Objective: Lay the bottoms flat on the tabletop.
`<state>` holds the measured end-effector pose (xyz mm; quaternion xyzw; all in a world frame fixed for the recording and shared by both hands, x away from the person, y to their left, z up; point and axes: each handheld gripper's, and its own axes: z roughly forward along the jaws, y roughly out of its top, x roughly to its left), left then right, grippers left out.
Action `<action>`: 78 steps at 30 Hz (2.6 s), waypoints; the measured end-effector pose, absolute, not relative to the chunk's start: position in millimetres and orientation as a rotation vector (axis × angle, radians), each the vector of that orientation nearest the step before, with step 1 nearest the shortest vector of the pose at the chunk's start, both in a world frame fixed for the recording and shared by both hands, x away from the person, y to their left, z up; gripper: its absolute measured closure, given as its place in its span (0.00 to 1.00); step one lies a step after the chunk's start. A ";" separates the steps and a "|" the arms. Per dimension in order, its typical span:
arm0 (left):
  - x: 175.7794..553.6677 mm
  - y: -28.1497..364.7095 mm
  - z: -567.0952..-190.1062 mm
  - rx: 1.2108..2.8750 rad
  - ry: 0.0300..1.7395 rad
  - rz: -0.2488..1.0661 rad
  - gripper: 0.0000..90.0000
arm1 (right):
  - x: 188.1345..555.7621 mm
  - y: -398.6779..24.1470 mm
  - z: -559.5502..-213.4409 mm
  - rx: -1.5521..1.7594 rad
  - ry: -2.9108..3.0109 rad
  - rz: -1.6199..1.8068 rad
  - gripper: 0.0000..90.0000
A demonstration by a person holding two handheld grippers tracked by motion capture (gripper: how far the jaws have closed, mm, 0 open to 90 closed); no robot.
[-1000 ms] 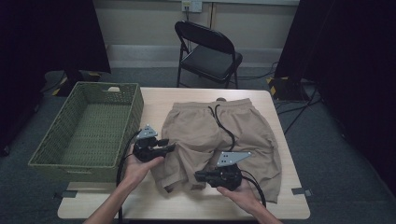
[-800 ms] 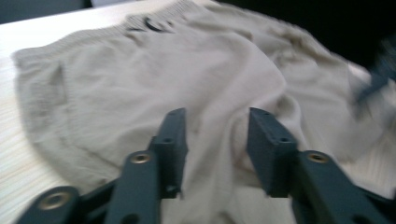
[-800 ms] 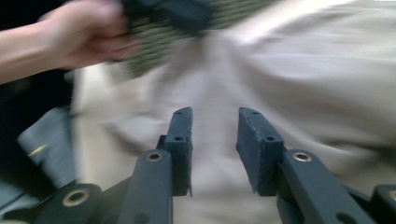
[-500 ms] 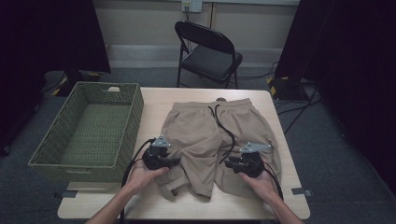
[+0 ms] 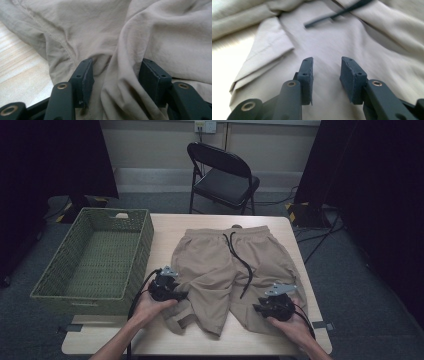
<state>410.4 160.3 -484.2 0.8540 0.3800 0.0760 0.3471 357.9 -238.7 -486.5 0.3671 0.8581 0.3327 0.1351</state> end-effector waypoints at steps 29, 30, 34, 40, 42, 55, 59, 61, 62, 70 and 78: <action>451.7 155.4 -488.7 2.137 1.033 0.262 0.71 | 389.7 -153.2 -490.9 0.988 2.522 1.074 0.69; 452.8 156.3 -488.9 2.126 1.054 0.274 0.71 | 385.8 -153.5 -492.2 0.961 2.514 1.074 0.69; 455.2 154.6 -490.3 2.140 1.055 0.377 0.70 | 376.6 -161.4 -491.9 0.922 2.538 1.076 0.69; 459.8 155.7 -493.4 2.113 1.064 0.436 0.70 | 359.1 -185.0 -489.2 0.921 2.558 1.039 0.69; 461.1 157.4 -494.2 2.104 1.063 0.442 0.69 | 351.2 -191.7 -487.7 0.922 2.572 1.021 0.69; 440.0 154.3 -464.4 2.060 0.952 0.355 0.71 | 345.0 -188.0 -463.5 0.939 2.497 1.184 0.62; 420.4 156.2 -460.4 2.098 0.900 0.272 0.74 | 354.4 -162.3 -464.6 0.903 2.494 1.157 0.64; 405.9 157.8 -461.7 2.124 0.857 0.278 0.75 | 364.7 -153.3 -467.4 0.924 2.487 1.144 0.65; 397.7 159.4 -459.5 2.103 0.845 0.282 0.75 | 368.5 -151.4 -468.6 0.932 2.483 1.137 0.65; 364.4 176.6 -445.5 2.039 0.807 0.148 0.67 | 386.5 -146.7 -473.7 0.990 2.477 1.140 0.63; 329.9 170.4 -451.9 2.138 0.653 0.028 0.53 | 401.8 -151.2 -488.7 1.059 2.473 1.062 0.64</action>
